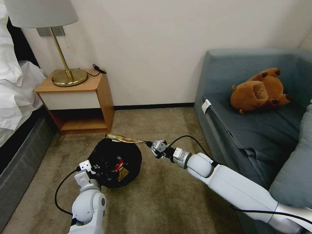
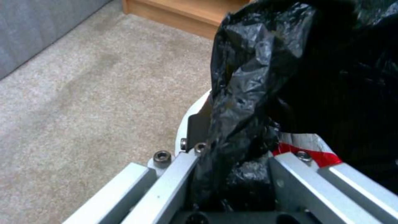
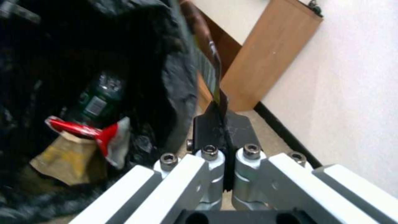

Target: Pick up the trash bin, then pick up the garbage on the floor and place it into the trash bin.

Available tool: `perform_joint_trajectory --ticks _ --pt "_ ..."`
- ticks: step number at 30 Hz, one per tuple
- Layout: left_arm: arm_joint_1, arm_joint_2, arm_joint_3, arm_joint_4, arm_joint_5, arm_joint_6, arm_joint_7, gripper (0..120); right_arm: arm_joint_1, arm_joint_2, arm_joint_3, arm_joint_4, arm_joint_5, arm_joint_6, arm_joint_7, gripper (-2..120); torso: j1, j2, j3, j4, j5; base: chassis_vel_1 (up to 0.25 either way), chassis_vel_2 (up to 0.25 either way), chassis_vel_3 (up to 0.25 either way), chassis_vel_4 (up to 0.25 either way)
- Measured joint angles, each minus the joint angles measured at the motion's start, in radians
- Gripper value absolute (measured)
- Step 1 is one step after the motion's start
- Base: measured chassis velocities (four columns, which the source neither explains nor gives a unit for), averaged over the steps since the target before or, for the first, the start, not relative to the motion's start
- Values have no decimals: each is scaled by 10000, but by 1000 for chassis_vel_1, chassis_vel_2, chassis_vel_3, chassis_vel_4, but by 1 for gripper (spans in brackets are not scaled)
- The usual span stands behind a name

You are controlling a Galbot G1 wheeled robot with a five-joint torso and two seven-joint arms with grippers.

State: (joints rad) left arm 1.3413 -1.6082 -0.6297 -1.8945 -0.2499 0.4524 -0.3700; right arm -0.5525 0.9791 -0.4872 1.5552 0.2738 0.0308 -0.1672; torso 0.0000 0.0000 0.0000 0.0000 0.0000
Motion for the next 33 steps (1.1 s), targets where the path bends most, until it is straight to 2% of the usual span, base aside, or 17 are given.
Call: perform_joint_trajectory --ticks 6,14,17,24,25,27,31,33 --pt "-60 -1 22 30 78 55 -62 1 552 -382 -1043 92 273 -223 32 0 0 0 0 0 -2 0 0 0 0" --pt "-46 0 -17 48 73 50 -55 1 1035 -748 -1612 187 565 -349 20 0 0 0 0 0 -1 0 0 0 0" --pt "-20 1 0 5 157 90 -54 1 1944 -1225 -2549 325 936 -483 16 0 0 0 0 -1 0 0 0 0 0" --pt "35 1 45 -56 396 269 -54 1 3325 -1469 -3796 368 1455 -780 36 0 0 0 0 1 -3 0 0 0 0" --pt "42 2 69 -77 546 304 -55 1 4136 -1524 -4896 370 1740 -943 45 0 0 0 0 -1 1 0 0 0 0" --pt "63 2 112 -131 670 346 -49 1 5207 -1431 -6198 382 2055 -1130 -30 0 0 0 1 -6 -1 0 0 0 0" --pt "134 1 58 -207 730 346 -27 1 6274 -1021 -7236 149 2266 -1175 -204 0 0 0 1 -2 -2 0 0 0 0" --pt "218 2 -8 -248 740 313 -48 1 6964 -532 -7965 -199 2456 -1182 -255 0 0 0 0 5 -5 0 0 0 0"
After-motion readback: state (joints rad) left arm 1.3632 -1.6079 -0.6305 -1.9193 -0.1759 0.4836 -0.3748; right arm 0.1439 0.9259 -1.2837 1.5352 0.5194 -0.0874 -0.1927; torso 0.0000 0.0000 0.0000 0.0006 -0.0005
